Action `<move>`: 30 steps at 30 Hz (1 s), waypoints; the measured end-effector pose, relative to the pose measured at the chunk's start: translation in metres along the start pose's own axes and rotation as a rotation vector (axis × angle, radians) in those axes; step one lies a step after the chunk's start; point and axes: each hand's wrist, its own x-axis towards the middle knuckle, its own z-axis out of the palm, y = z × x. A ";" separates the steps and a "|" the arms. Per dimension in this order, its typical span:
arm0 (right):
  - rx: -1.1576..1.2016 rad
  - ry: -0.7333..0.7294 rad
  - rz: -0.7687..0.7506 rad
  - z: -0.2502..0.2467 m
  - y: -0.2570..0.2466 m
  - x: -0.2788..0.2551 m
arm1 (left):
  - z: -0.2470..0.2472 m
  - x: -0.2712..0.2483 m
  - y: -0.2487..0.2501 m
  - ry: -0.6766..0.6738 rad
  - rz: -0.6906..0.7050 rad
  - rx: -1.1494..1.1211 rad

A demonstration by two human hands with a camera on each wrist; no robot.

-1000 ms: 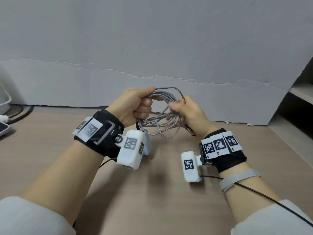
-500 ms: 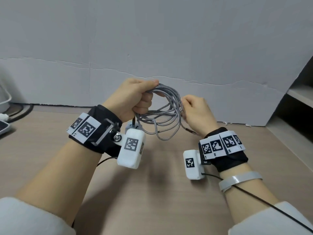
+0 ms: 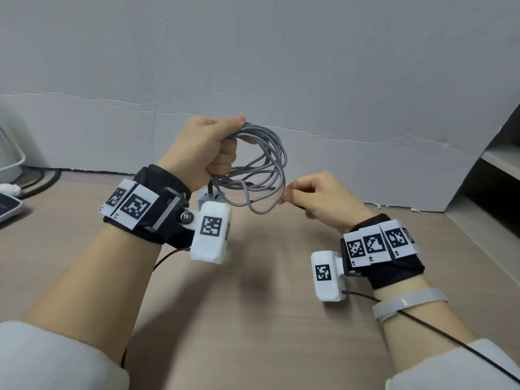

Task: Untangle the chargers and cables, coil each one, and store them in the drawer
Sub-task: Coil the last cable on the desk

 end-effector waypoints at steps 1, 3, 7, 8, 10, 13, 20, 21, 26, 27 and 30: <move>-0.051 0.075 -0.003 0.000 0.001 0.002 | 0.002 -0.001 0.001 -0.036 -0.016 -0.007; 0.029 0.263 0.017 0.001 0.003 0.006 | 0.008 -0.003 0.002 -0.130 -0.058 -0.025; 0.584 0.337 0.060 0.001 -0.008 0.008 | 0.026 -0.005 -0.003 -0.256 -0.139 -0.086; 0.704 0.270 0.060 0.000 -0.010 0.008 | 0.029 -0.004 -0.005 -0.255 -0.146 -0.099; 0.878 0.122 0.068 -0.001 -0.016 0.005 | 0.031 -0.002 -0.008 -0.218 -0.132 -0.105; 1.000 -0.051 0.118 0.001 -0.022 0.002 | 0.031 0.000 -0.013 -0.152 -0.080 -0.041; 1.159 -0.274 0.164 0.001 -0.022 -0.001 | 0.030 0.003 -0.019 -0.035 0.003 -0.009; 1.131 -0.293 0.159 0.003 -0.024 -0.002 | 0.030 0.004 -0.021 -0.024 0.025 0.017; 0.727 -0.029 0.109 0.019 -0.027 0.000 | 0.033 0.003 -0.023 -0.027 0.119 0.188; 0.639 0.021 0.100 0.019 -0.026 0.000 | 0.033 0.003 -0.022 -0.020 0.135 0.214; 0.486 0.191 0.117 0.014 -0.028 -0.002 | 0.030 0.003 -0.019 0.007 0.158 0.261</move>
